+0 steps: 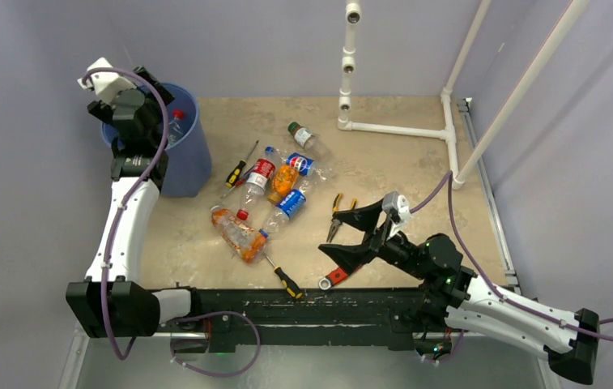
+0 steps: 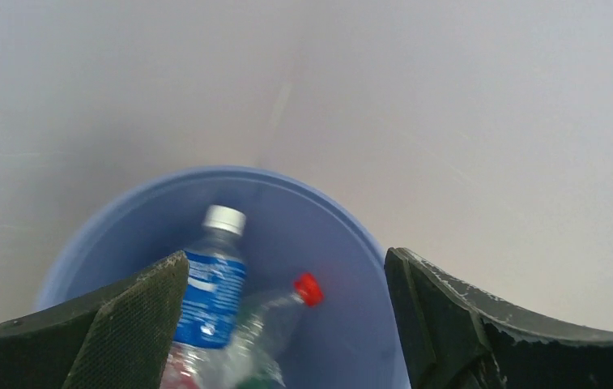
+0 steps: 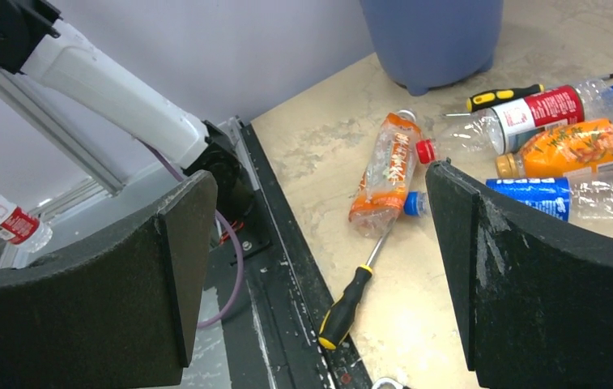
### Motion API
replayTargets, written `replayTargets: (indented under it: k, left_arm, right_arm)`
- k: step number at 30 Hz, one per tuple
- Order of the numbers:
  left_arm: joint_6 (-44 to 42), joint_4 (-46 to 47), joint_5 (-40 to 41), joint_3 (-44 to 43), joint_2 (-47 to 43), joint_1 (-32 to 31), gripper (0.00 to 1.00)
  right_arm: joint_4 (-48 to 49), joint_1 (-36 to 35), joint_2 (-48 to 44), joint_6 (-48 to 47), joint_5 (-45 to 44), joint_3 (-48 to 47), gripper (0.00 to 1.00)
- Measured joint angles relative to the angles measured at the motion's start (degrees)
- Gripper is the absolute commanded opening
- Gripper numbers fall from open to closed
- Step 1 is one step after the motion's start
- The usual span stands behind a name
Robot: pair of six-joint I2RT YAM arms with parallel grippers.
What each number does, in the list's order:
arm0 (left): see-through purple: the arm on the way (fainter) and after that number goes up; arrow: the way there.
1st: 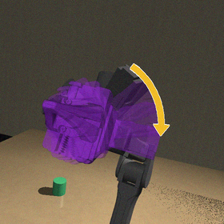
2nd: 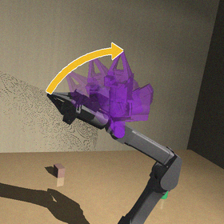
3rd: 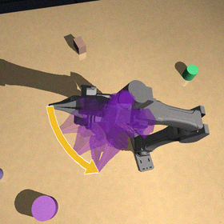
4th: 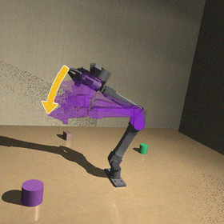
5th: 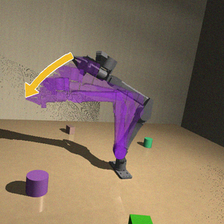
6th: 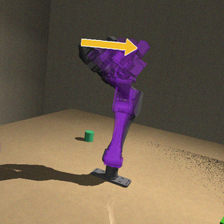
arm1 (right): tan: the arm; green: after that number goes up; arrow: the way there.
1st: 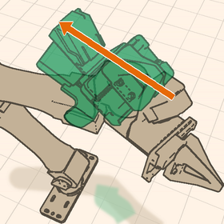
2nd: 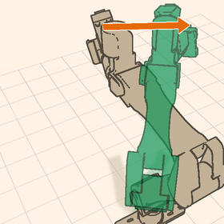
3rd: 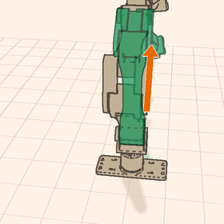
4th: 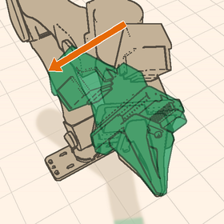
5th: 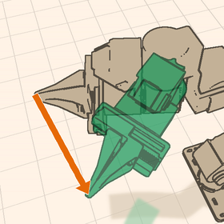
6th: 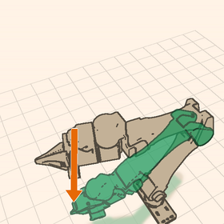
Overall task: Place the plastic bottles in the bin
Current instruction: Pick up the plastic bottle at the center of the board.
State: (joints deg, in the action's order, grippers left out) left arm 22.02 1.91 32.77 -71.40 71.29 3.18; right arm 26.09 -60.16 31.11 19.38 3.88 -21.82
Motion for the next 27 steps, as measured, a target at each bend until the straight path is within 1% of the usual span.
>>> replayTargets:
  k: [2, 3, 4, 6, 8, 11, 15, 18, 20, 22, 27]
  left_arm:
    - [1.11, -2.93, -3.06, -1.27, -0.02, -2.29, 0.91]
    - [1.18, -4.48, -4.28, -2.08, -0.04, -4.31, 0.96]
    - [1.09, -5.68, -5.38, -2.71, -0.04, -6.27, 0.98]
    - [0.79, -9.16, -8.31, -4.42, -0.17, -12.46, 0.99]
    - [-0.15, -11.89, -10.80, -5.03, -0.63, -17.09, 0.99]
    - [-2.36, -16.87, -15.23, -4.94, -2.25, -21.79, 0.99]
    - [-4.76, -21.20, -20.94, -2.97, -4.92, -22.99, 0.99]
    - [-5.11, -21.49, -23.71, 0.98, -6.80, -23.71, 0.99]
    - [-4.92, -20.76, -25.59, 6.03, -8.68, -24.22, 0.99]
    - [-4.24, -19.58, -26.77, 11.91, -10.60, -24.44, 0.99]
    - [-1.51, -17.14, -27.26, 21.66, -13.62, -24.46, 0.99]
  right_arm:
    - [0.00, 0.00, 0.00, -0.02, -1.22, 0.00, 0.99]
    - [0.00, 0.00, 0.04, 0.00, -1.84, 0.00, 0.99]
    - [0.00, 0.00, 0.09, 0.04, -2.73, 0.00, 0.99]
    - [-0.02, 0.00, 0.46, 0.24, -5.09, -0.02, 0.99]
    - [-0.66, 0.00, 1.29, 1.25, -8.11, -0.02, 0.99]
    - [-2.54, 0.00, 3.82, 3.72, -14.14, -0.02, 0.99]
    - [-3.21, 0.20, 10.73, 7.37, -21.86, 0.00, 0.97]
    - [-2.25, 1.57, 17.92, 9.99, -23.41, 0.00, 0.95]
    - [-1.60, 3.74, 23.76, 12.04, -23.15, 0.00, 0.94]
    - [-0.63, 7.19, 27.54, 13.88, -21.66, 0.00, 0.90]
    - [4.46, 19.39, 33.66, 18.05, -17.35, -0.31, 0.84]
